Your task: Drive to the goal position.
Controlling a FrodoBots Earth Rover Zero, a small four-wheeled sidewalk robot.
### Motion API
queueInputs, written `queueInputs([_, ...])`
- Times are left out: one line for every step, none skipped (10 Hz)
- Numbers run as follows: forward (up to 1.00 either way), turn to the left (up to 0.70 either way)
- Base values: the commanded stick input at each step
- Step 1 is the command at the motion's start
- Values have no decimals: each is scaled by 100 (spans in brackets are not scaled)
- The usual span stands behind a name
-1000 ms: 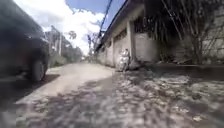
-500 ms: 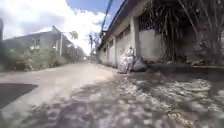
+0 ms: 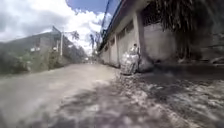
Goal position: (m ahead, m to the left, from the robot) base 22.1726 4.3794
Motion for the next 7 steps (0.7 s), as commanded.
queueInputs([100, 0])
queueInputs([100, 0])
queueInputs([100, 0])
queueInputs([100, 0])
queueInputs([100, 0])
queueInputs([100, 0])
queueInputs([100, 0])
